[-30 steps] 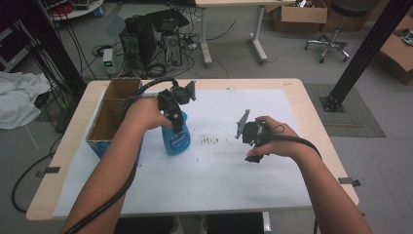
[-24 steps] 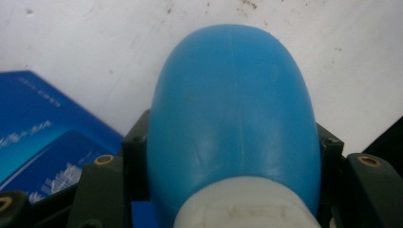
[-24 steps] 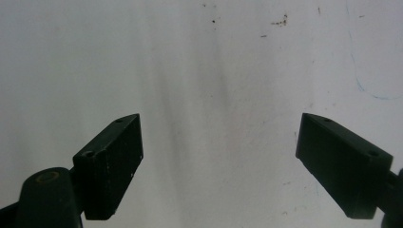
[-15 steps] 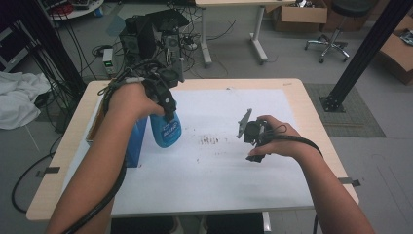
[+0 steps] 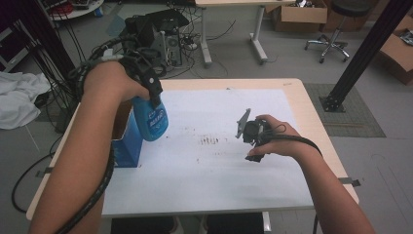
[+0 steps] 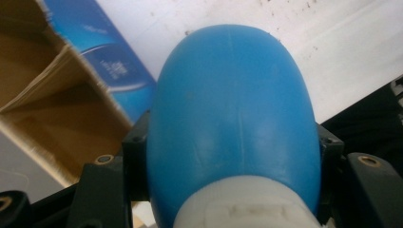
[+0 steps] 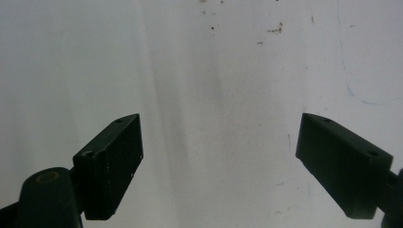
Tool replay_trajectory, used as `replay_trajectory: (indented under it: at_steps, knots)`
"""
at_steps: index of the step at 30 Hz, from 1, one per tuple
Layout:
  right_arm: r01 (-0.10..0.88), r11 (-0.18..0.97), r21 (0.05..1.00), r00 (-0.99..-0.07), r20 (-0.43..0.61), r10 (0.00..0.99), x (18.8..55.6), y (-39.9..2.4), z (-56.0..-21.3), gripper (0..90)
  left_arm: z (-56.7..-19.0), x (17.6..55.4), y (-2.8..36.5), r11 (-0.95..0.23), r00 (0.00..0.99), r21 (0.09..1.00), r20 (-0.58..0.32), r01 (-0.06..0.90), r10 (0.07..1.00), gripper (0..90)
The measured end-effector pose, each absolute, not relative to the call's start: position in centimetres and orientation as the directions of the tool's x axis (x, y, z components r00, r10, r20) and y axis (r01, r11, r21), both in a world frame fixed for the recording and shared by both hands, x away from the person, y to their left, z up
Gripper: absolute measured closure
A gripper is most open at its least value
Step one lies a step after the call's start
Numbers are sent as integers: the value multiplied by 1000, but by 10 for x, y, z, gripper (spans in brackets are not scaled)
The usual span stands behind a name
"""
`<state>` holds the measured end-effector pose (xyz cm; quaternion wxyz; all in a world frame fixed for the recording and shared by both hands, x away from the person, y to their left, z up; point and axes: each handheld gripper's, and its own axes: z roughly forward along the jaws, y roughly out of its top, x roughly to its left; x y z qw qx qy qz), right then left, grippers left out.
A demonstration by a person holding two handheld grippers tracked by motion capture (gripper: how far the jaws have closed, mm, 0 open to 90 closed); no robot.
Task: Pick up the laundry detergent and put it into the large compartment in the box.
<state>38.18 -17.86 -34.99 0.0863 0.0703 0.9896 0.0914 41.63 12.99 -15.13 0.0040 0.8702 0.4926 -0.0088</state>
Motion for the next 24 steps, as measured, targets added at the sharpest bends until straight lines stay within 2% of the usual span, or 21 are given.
replay_trajectory:
  at_steps: [13,24]
  knots:
    - [123,972,202,-975,-160,157,382,-181,-349,161,-116,413,158,-401,401,14,-12,916,916,382]
    - [110,973,202,-977,-160,144,384,-178,-351,161,-93,406,203,-239,239,3,5,971,971,382]
